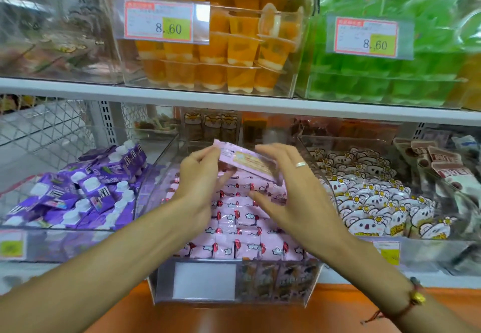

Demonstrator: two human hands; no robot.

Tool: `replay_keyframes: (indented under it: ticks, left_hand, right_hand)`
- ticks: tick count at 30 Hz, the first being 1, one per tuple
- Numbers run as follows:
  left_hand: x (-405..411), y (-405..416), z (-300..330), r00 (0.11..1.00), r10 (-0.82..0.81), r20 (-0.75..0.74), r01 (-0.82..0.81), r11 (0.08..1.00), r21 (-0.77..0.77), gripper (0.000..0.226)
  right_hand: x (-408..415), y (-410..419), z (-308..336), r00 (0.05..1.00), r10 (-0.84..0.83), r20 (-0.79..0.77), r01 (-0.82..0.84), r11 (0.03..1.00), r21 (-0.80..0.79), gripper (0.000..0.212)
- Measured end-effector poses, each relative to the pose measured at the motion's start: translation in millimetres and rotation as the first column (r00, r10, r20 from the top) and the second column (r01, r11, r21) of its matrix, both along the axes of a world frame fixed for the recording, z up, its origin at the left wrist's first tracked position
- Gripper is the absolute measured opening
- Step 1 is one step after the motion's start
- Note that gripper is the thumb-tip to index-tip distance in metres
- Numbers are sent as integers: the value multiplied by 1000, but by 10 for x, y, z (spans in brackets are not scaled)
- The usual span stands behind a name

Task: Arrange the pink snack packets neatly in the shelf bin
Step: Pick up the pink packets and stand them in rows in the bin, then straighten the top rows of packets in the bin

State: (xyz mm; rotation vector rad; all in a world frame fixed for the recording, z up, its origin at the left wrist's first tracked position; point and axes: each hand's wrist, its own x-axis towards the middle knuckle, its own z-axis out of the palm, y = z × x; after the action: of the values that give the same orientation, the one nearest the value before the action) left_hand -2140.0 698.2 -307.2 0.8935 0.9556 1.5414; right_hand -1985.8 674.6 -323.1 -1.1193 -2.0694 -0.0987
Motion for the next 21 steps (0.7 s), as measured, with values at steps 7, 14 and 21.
replay_keyframes:
  ticks: [7,14,21]
  left_hand:
    - [-100,32,-83,931,-60,-361,110,987,121,18]
    - [-269,51,-48,575,43,-817,421,841,341,32]
    - [-167,62,-114,769,-82,-634,291,928,233,7]
  right_hand:
    - [113,-14,-10,968,31,-251,-52,996,-78,21]
    - [131,76,126,568,-262,-780,-406,736,-542,31]
    - [161,99,122,467,-272,-841,-563,642,-521,64]
